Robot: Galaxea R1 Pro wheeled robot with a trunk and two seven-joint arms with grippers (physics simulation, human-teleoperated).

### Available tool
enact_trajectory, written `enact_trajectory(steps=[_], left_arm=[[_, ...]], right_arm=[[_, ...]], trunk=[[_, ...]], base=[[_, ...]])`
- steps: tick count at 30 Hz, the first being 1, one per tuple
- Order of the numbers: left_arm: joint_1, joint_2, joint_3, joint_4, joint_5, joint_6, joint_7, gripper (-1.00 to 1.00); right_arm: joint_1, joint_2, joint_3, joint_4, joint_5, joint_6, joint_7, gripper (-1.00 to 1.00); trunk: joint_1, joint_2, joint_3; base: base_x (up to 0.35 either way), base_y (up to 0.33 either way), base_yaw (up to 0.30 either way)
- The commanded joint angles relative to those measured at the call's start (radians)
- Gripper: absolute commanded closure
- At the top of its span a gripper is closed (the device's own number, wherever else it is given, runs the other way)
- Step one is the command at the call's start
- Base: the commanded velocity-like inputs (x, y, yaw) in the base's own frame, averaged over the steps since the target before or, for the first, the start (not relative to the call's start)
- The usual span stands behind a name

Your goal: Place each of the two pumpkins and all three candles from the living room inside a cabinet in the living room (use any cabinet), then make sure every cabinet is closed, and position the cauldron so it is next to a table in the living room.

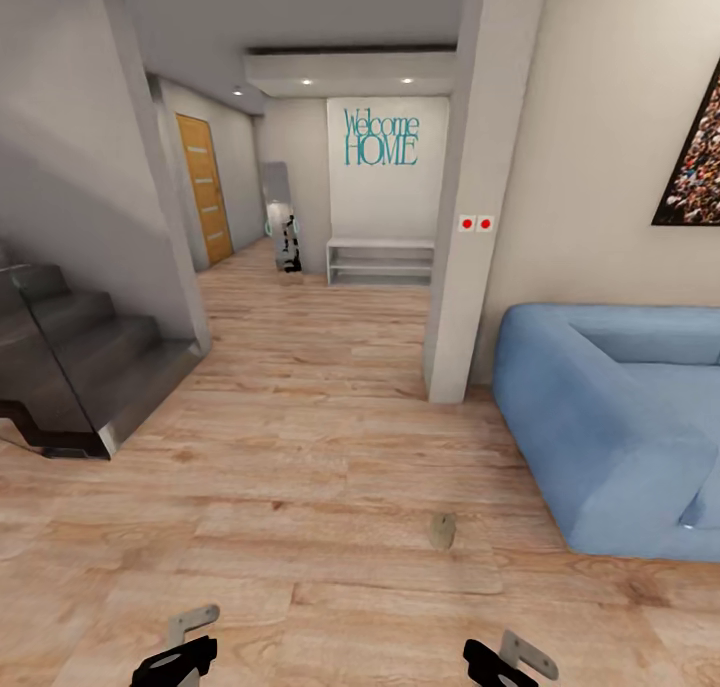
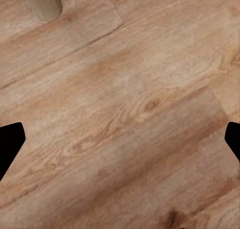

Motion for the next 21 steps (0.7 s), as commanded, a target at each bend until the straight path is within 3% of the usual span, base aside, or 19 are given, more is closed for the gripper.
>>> enact_trajectory(steps=[1, 21], left_arm=[[0.0, 0.0, 0.0, 0.0, 0.0, 0.0, 0.0, -1.0], [0.0, 0.0, 0.0, 0.0, 0.0, 0.0, 0.0, -1.0]], right_arm=[[0.0, 0.0, 0.0, 0.0, 0.0, 0.0, 0.0, -1.0], [0.0, 0.003, 0.002, 0.0, 0.003, 0.0, 0.0, -1.0]], trunk=[[0.0, 0.0, 0.0], [0.0, 0.0, 0.0]], base=[[0.33, 0.0, 0.0], [0.33, 0.0, 0.0]])
